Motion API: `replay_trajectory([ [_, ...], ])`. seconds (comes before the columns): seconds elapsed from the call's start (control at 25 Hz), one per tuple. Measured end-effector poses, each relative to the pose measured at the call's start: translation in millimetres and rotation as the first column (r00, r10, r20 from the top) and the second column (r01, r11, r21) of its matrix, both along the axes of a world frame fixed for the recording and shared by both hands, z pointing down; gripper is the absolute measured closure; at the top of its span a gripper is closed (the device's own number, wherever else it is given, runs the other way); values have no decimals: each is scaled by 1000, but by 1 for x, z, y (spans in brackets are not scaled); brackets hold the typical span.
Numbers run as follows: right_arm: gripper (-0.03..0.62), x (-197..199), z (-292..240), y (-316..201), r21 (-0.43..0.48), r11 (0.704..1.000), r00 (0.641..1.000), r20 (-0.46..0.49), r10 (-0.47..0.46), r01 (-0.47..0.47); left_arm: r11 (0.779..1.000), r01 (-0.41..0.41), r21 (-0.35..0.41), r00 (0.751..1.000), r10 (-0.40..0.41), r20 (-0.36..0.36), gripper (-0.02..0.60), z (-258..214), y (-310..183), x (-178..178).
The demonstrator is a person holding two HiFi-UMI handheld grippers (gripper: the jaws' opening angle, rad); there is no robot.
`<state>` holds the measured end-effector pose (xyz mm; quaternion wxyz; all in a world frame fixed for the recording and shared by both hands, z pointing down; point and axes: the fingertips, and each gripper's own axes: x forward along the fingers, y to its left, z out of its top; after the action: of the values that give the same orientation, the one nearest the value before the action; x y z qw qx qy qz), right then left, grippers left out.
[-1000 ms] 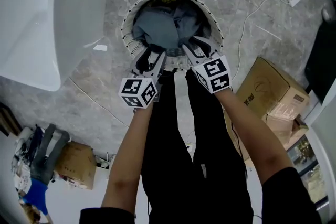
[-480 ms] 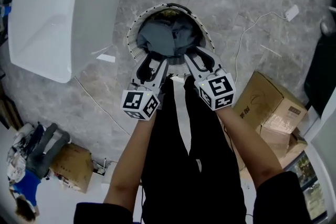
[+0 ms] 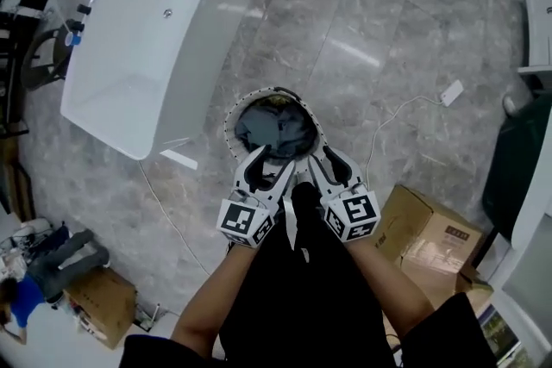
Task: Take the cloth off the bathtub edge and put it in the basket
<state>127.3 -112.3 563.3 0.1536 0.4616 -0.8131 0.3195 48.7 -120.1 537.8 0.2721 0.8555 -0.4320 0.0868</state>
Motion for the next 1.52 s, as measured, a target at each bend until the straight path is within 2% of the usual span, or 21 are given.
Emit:
replay_trajectory([
  [0.16,447,10,-82,-20,130,991,1000,0,-18,18,990,52,128,998,-47,-39,348,-86,-13,8],
  [0.32,447,5,-152,-23,221,974,999,3,-41,40,962,142,234,989,-128,-73,350,-155,-10,4],
  [0.48,447,-6,-217,-17,292,957,997,72,-26,4,941,150,304,988,-132,-79,359,-205,-1,-6],
  [0.6,447,-18,-258,-8,346,938,996,84,-36,5,930,146,337,988,-120,-96,379,-238,5,-22],
  [0.72,448,-35,-281,-5,383,923,997,56,-48,23,909,158,385,987,-136,-82,462,-275,9,-53],
  [0.8,467,-52,-296,-7,403,915,998,52,-43,18,896,179,406,984,-169,-60,541,-293,11,-80],
  [0.92,544,-86,-323,-5,451,892,996,79,-49,8,893,193,407,981,-183,-64,566,-310,14,-119],
  [1.04,557,-118,-343,8,491,871,997,65,-33,-3,901,165,401,986,-139,-94,568,-321,20,-143],
  [1.12,559,-129,-352,16,504,862,999,48,20,-41,901,107,420,993,-72,-99,568,-328,23,-148],
  [1.32,563,-146,-359,33,543,833,992,-6,129,-105,893,-16,449,995,57,-78,569,-327,29,-149],
  [1.52,563,-147,-356,55,546,815,971,-11,240,-196,883,-101,458,990,134,-40,569,-325,45,-150],
])
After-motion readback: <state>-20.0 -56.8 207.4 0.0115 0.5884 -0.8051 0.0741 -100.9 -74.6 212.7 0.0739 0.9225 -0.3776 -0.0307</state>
